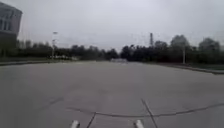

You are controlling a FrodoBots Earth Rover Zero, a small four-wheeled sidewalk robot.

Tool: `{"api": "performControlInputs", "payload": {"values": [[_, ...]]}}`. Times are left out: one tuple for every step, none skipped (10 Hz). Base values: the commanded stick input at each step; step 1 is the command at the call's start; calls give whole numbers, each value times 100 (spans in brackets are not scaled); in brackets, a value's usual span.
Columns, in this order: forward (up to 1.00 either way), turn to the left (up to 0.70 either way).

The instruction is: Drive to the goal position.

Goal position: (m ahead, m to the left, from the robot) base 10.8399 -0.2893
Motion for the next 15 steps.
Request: {"api": "performControlInputs", "payload": {"values": [[100, -22], [100, -1], [100, -7], [100, -24], [100, -40], [100, -40], [100, -40], [100, -40], [100, -20], [100, -4], [100, -4], [100, -19], [100, -26], [100, -33], [100, -31]]}}
